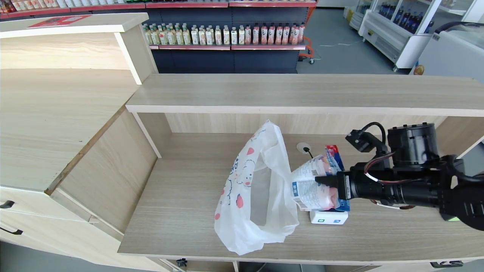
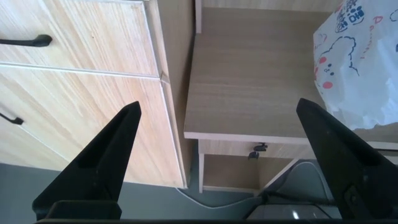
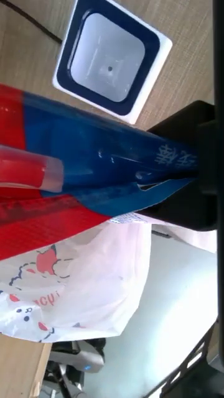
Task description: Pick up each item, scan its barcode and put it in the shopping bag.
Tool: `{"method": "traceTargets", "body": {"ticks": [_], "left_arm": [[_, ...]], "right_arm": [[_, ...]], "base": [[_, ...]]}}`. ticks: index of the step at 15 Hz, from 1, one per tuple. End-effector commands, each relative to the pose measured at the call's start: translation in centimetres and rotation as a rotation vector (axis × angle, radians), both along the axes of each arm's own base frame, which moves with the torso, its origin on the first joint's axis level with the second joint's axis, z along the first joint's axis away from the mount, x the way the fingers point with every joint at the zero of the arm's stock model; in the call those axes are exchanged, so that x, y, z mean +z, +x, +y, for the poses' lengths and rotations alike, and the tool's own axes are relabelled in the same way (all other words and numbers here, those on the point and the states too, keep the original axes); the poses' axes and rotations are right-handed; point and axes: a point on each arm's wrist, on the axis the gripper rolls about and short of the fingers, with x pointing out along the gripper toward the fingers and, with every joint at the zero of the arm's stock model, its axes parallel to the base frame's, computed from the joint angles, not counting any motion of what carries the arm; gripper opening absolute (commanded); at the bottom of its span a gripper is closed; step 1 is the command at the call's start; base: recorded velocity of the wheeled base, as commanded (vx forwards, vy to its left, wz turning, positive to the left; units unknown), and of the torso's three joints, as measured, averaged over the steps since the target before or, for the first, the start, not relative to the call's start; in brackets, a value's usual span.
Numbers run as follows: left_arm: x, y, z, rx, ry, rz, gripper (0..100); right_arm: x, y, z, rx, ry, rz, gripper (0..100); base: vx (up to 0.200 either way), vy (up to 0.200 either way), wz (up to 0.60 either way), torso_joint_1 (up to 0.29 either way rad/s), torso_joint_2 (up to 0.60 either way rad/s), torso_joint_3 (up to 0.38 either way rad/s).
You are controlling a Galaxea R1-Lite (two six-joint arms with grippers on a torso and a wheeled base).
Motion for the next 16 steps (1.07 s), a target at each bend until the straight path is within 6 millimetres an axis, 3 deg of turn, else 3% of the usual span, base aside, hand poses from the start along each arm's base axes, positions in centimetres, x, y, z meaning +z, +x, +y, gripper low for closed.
{"method": "traceTargets", "body": {"ticks": [1, 5, 12, 13, 16], "left_arm": [[0.0, 0.0, 0.0, 0.001, -0.002, 0.000, 100], [0.0, 0.0, 0.0, 0.001, 0.000, 0.000, 100], [0.0, 0.0, 0.0, 0.001, 0.000, 0.000, 100], [0.0, 0.0, 0.0, 0.001, 0.000, 0.000, 100], [0.0, 0.0, 0.0, 0.001, 0.000, 0.000, 100]], "right_arm": [[-3.4, 3.8, 3.8, 0.063, -0.021, 0.027, 0], [-5.7, 6.9, 7.2, 0.125, -0.048, 0.010, 0], [-7.3, 10.2, 9.3, 0.169, -0.091, -0.063, 0], [-7.0, 10.4, 10.0, 0.179, -0.079, -0.075, 100], [-5.4, 10.2, 10.3, 0.166, -0.026, -0.091, 100]], "base": [[0.000, 0.000, 0.00, 0.000, 0.00, 0.000], [0.000, 0.000, 0.00, 0.000, 0.00, 0.000], [0.000, 0.000, 0.00, 0.000, 0.00, 0.000], [0.000, 0.000, 0.00, 0.000, 0.00, 0.000], [0.000, 0.000, 0.00, 0.000, 0.00, 0.000]]}}
